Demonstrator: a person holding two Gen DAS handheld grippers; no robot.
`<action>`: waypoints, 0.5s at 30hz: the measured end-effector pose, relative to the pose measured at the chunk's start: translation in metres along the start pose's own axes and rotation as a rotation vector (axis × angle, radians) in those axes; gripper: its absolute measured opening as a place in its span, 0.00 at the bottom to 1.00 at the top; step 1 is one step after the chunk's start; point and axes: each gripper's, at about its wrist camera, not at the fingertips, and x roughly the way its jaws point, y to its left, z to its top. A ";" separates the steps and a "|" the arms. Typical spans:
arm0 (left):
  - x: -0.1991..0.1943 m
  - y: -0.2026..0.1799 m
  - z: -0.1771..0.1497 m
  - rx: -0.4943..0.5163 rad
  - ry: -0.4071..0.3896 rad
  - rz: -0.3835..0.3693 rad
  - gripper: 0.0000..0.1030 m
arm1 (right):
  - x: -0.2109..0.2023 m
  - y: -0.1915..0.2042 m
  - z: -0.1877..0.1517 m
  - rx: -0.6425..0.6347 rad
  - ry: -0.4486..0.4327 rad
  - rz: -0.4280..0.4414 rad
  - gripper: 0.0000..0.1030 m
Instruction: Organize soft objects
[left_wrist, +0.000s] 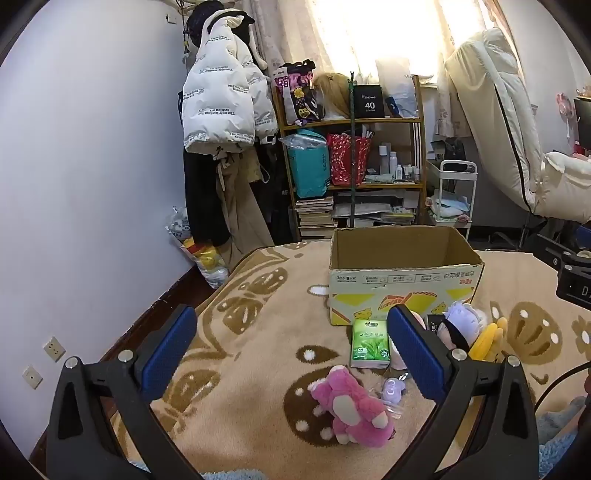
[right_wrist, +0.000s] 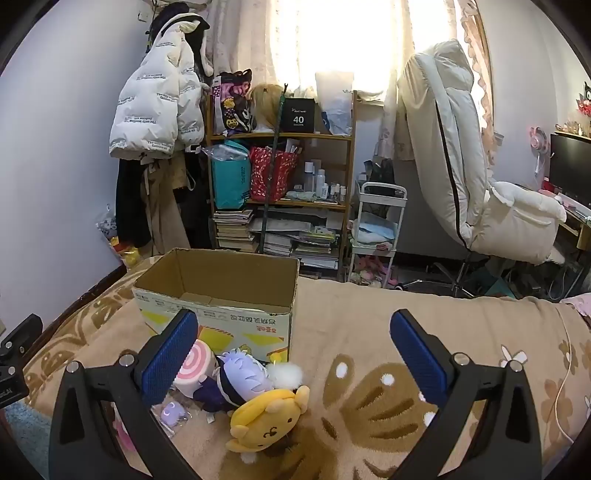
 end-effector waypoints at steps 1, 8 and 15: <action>0.000 0.000 0.000 -0.006 -0.011 0.001 0.98 | 0.000 -0.001 0.000 0.011 -0.010 0.003 1.00; 0.002 0.002 0.002 -0.008 0.001 -0.005 0.98 | 0.000 -0.001 0.000 0.010 -0.008 0.003 1.00; 0.002 -0.004 -0.002 0.006 0.003 0.000 0.98 | 0.002 0.000 -0.002 0.010 0.003 0.006 1.00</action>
